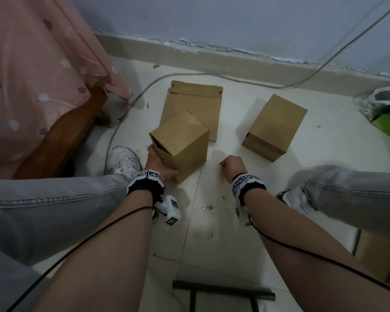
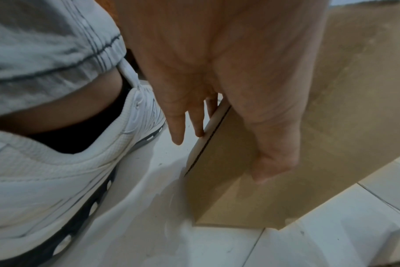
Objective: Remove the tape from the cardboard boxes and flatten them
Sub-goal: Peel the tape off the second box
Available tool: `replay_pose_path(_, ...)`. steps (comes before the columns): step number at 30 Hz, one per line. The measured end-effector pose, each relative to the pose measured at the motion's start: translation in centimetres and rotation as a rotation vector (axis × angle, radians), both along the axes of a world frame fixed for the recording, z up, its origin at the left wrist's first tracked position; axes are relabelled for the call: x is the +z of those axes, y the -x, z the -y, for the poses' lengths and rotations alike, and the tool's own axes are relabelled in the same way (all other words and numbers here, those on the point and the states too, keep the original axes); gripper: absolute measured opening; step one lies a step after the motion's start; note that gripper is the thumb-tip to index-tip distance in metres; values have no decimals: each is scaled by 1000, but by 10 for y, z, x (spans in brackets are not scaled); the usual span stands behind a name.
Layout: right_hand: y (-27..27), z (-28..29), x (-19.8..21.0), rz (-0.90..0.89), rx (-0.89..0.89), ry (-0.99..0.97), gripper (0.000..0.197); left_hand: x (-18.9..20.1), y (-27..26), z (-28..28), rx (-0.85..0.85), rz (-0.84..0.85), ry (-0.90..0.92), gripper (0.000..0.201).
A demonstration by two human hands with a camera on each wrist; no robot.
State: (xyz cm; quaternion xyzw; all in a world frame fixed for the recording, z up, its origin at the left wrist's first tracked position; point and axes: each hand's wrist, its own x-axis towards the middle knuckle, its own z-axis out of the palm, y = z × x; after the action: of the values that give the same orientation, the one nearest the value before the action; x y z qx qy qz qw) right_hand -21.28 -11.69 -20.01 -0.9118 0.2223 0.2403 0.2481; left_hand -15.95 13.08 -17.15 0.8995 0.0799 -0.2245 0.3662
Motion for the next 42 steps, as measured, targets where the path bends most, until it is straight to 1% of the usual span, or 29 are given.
replay_pose_path(2, -2, 0, 0, -68, 60, -18, 28, -1, -1, 0, -3, -6, -4, 123)
replay_pose_path(3, -4, 3, 1, -81, 59, -27, 29, -2, -2, 1, -6, -13, -4, 123)
replay_pose_path(7, -17, 11, 6, -41, 51, -22, 27, -1, -2, 2, -5, -15, 7, 119)
replay_pose_path(9, -21, 14, 6, -4, 81, 9, 23, -1, -2, 3, -2, -7, 10, 119)
replay_pose_path(10, -22, 15, 7, -14, 93, 29, 20, 0, -1, 3, 0, -7, 13, 119)
replay_pose_path(13, -21, 21, 1, -70, 110, 126, 14, -1, -1, 3, 16, -16, 21, 119)
replay_pose_path(17, -12, 23, -4, -163, 78, 180, 16, -1, 0, 4, 18, -23, 11, 119)
replay_pose_path(19, -7, 23, -7, -168, 73, 202, 6, 0, 1, 5, 20, -24, 10, 119)
replay_pose_path(21, -7, 28, -26, -215, 79, 153, 19, 1, 2, 6, 11, -28, 12, 119)
replay_pose_path(22, -10, 38, -49, -267, 75, 121, 22, 1, 2, 7, 8, -32, 14, 119)
replay_pose_path(23, -11, 44, -56, -307, 59, 101, 22, 1, 2, 7, 8, -36, 17, 119)
replay_pose_path(24, -9, 49, -55, -318, 30, 69, 27, 2, 2, 8, 9, -41, 19, 119)
replay_pose_path(26, -5, 52, -27, -314, -39, -22, 35, 4, 3, 10, 13, -51, 17, 118)
replay_pose_path(27, -3, 50, -9, -281, -95, -56, 33, 5, 4, 10, 12, -60, 16, 117)
replay_pose_path(29, -3, 57, 0, -183, -308, -157, 22, 8, 6, 9, 3, -82, 16, 118)
replay_pose_path(31, -3, 60, 5, -99, -519, -324, 15, 9, 8, 7, 5, -97, 10, 120)
replay_pose_path(33, -4, 56, 20, -3, -601, -370, 19, 12, 10, 4, 10, -105, 23, 120)
replay_pose_path(34, -6, 51, 33, 51, -610, -413, 21, 15, 11, 3, 3, -106, 32, 118)
replay_pose_path(35, -10, 43, 50, 86, -608, -506, 23, 18, 13, 2, -14, -112, 41, 116)
replay_pose_path(37, -21, 25, 90, 64, -554, -711, 31, 24, 15, 2, -64, -149, 43, 116)
replay_pose_path(38, -28, 16, 108, 25, -500, -765, 35, 26, 15, 3, -93, -164, 48, 120)
replay_pose_path(39, -35, 8, 123, -11, -433, -778, 37, 28, 15, 3, -123, -172, 60, 126)
replay_pose_path(40, -40, 1, 136, -35, -357, -745, 36, 34, 16, 5, -155, -187, 68, 133)
replay_pose_path(42, -47, -7, 152, -56, -184, -569, 32, 43, 18, 8, -222, -235, 84, 146)
